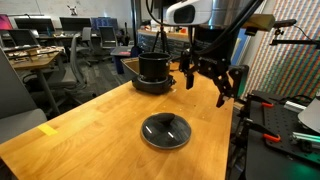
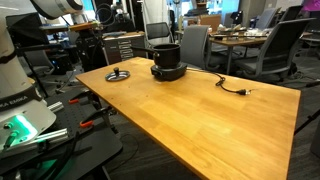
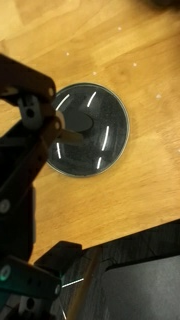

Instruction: Put the pot on the stove, cover it with the lid then turn the stove on

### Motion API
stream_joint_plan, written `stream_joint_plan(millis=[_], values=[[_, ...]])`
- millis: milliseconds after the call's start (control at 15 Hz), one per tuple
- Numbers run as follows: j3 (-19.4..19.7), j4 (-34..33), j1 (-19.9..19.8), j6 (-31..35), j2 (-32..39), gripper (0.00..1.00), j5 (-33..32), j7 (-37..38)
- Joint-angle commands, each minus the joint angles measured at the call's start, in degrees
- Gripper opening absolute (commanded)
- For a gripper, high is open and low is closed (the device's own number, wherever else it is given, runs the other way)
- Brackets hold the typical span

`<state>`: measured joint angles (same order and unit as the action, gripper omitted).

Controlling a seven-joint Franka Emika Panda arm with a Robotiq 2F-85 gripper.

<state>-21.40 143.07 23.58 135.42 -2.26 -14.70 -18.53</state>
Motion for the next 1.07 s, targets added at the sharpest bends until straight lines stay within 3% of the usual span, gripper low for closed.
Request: stream_joint_plan(millis=[0,133,533,1000], values=[[-0.33,-0.26,-0.32,-0.12,-0.01,1.00,0.10,-0.08],[0.68,-1.31,-1.55,2.43,1.77,1.00,-0.77,1.74],[3.38,-9.15,-4.78,0.25,10.54,1.00,-3.34,-1.54],[4.42,-16.86,-5.19,-1.69,21.25,1.00,-6.61,-6.04]])
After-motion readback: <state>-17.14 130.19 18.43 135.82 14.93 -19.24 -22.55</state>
